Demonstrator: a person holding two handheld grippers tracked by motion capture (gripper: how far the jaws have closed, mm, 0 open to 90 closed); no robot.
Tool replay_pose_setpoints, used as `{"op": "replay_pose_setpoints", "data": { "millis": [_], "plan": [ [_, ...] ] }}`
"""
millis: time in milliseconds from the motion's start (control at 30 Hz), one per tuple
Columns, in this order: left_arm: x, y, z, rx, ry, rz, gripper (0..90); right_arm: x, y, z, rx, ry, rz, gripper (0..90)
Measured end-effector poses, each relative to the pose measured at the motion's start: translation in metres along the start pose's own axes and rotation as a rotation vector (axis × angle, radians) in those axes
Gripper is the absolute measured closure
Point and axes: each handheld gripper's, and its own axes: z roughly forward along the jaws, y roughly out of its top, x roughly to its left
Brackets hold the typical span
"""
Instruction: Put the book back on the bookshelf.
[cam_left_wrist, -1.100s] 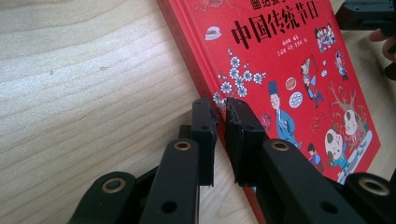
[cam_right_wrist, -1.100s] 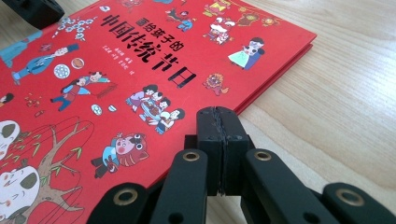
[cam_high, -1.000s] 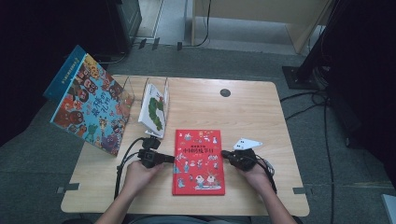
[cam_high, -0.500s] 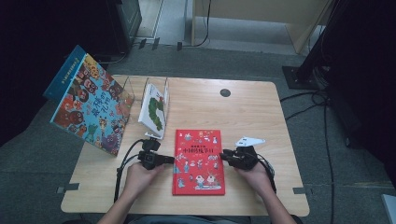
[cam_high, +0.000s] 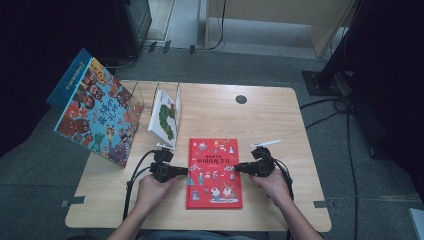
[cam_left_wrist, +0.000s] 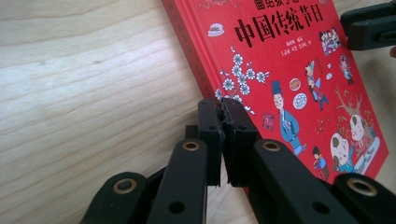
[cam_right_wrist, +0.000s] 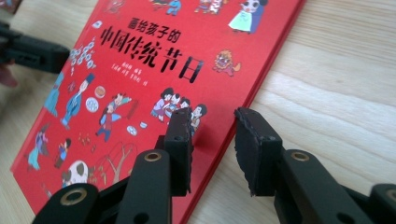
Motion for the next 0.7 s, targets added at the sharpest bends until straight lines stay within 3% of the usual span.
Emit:
{"op": "replay_pose_setpoints", "data": {
  "millis": [133, 333, 533, 633, 700],
  "plan": [
    [-0.002, 0.000, 0.002, 0.001, 0.000, 0.004, 87.7, -0.005, 0.004, 0.000, 0.027, -0.001, 0.071, 65.8],
    [-0.004, 0.000, 0.003, -0.001, -0.004, 0.001, 89.5, -0.005, 0.009, 0.002, 0.032, -0.008, 0.132, 64.4],
    [-0.006, -0.002, 0.004, -0.011, -0.004, -0.002, 90.0, -0.001, 0.016, 0.004, 0.042, -0.059, 0.147, 66.7],
    [-0.005, -0.002, 0.004, -0.011, -0.005, -0.005, 90.0, -0.002, 0.020, -0.003, 0.036, -0.024, 0.175, 70.2],
    [-0.005, -0.002, 0.004, -0.011, -0.007, -0.005, 89.9, -0.002, 0.022, -0.009, 0.023, 0.005, 0.163, 71.7]
  ]
}}
